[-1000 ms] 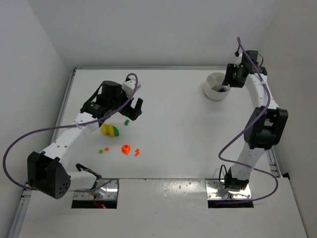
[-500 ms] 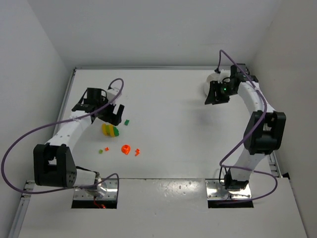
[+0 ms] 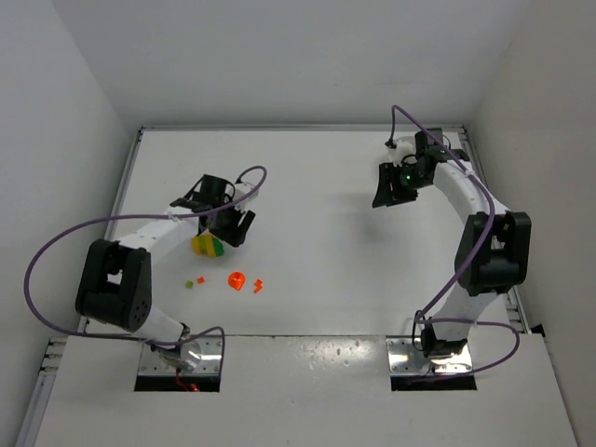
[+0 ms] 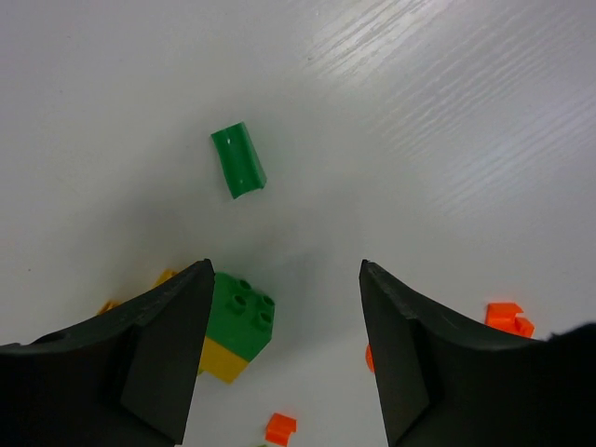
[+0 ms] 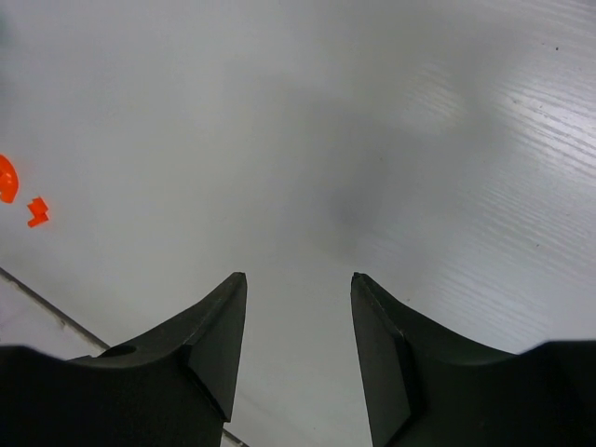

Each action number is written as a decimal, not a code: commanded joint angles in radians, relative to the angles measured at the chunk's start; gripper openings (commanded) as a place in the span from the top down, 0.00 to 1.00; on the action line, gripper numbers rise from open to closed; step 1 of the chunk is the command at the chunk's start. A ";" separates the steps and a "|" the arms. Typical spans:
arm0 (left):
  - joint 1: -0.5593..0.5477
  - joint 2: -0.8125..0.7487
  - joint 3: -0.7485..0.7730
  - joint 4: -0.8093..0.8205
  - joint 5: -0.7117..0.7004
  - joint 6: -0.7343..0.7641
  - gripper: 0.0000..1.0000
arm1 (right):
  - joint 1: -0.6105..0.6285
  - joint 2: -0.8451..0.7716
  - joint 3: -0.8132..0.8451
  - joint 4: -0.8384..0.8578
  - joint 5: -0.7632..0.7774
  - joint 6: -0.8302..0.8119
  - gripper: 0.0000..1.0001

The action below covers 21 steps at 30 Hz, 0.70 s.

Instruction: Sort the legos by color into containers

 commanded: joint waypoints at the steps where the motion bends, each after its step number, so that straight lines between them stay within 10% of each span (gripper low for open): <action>1: -0.030 0.048 0.010 0.063 -0.065 -0.085 0.31 | 0.010 -0.045 -0.002 0.038 0.020 -0.002 0.50; 21: -0.039 0.259 0.087 0.150 -0.126 -0.124 0.48 | 0.019 -0.017 -0.002 0.048 0.020 0.007 0.50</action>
